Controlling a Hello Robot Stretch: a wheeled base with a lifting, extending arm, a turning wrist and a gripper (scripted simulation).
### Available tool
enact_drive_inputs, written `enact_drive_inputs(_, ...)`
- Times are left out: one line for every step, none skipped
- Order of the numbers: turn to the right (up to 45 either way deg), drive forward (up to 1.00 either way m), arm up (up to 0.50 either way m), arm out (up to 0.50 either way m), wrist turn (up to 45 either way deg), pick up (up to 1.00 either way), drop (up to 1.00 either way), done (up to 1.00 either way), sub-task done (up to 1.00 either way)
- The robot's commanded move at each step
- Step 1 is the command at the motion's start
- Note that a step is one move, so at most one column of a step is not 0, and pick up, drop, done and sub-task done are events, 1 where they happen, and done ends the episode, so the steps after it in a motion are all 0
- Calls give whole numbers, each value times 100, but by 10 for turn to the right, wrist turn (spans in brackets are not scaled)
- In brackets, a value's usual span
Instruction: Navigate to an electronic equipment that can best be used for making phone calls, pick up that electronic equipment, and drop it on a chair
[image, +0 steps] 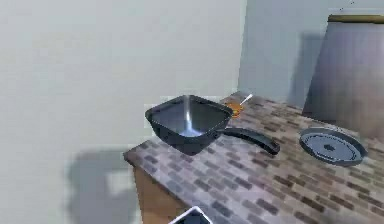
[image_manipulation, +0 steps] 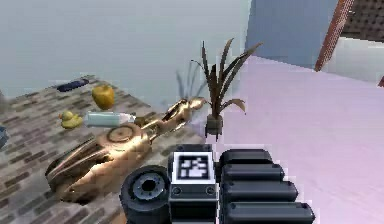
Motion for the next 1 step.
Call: enact_drive_inputs(450, 0, 0, 0, 0, 0, 0, 0, 0)
